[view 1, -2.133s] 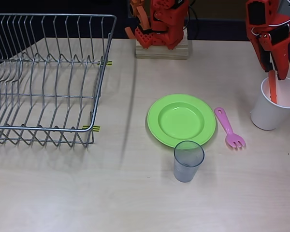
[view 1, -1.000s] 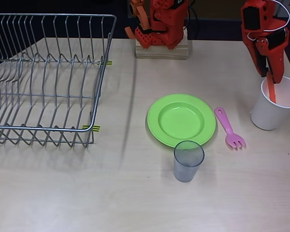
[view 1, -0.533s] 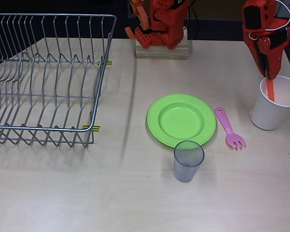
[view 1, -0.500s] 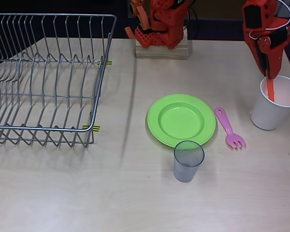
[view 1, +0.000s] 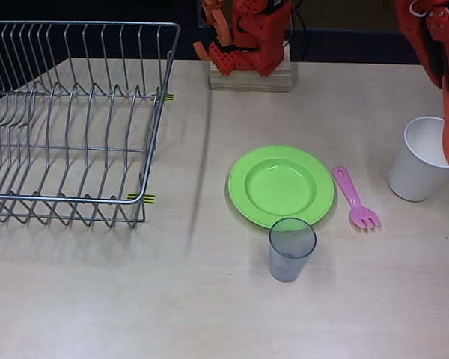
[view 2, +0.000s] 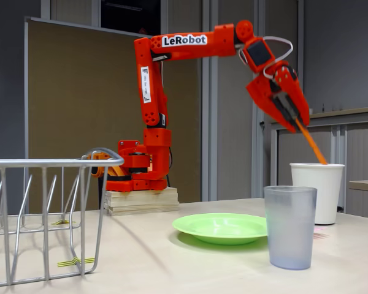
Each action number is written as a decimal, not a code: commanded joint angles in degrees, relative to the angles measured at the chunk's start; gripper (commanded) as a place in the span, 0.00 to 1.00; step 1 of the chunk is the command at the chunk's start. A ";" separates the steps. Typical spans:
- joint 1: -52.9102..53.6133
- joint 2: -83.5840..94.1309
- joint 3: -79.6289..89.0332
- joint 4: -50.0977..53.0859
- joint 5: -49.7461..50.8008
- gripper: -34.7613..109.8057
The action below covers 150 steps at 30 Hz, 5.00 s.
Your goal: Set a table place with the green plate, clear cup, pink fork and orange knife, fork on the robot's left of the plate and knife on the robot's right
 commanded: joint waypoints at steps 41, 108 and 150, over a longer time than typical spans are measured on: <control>58.71 45.88 71.46 -40.61 -75.94 0.24; 43.95 65.04 71.63 -10.37 -6.77 0.24; 44.74 88.15 85.34 3.16 -17.75 0.24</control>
